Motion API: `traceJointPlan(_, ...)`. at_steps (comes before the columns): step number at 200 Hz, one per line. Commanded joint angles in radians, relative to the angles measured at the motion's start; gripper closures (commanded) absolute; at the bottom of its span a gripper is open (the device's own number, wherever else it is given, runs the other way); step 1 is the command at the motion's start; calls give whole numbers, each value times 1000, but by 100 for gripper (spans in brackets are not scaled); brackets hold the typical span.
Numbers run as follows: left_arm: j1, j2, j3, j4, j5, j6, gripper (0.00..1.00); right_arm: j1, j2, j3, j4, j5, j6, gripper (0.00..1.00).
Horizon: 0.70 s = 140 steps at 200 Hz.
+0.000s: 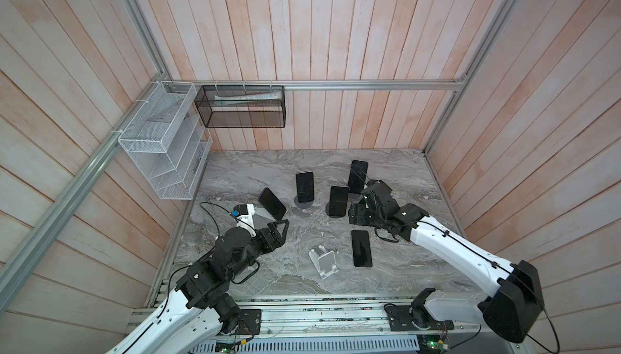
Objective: Remove the phone from the phone stand
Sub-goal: 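Lower the phone flat onto the table beside the stand and open the right gripper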
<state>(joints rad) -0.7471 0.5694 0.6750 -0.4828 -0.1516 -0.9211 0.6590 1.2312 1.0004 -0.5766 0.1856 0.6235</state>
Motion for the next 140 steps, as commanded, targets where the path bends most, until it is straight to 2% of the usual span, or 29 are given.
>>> traceJointPlan(1,-3,-16,11,-2,-43,-23,5,6,-92,-36,-28,12,-8,17)
traceJointPlan(42,-3,-23,-15,7,-71,-97,5,41,-172,-59,-104,15,24,17)
traceJointPlan(72,-3,-31,-47,12,-77,-150,5,178,-185,-53,-129,102,65,15)
traceJointPlan(112,-2,-1,-55,29,-75,-193,5,334,-157,-47,-89,96,104,13)
traceJointPlan(118,-3,5,-51,29,-75,-193,5,362,-145,-51,-76,104,109,11)
traceJointPlan(123,-3,10,-49,31,-74,-191,5,385,-133,-54,-66,117,119,3)
traceJointPlan(140,-3,21,-45,35,-69,-188,5,476,-83,-69,-33,158,145,2)
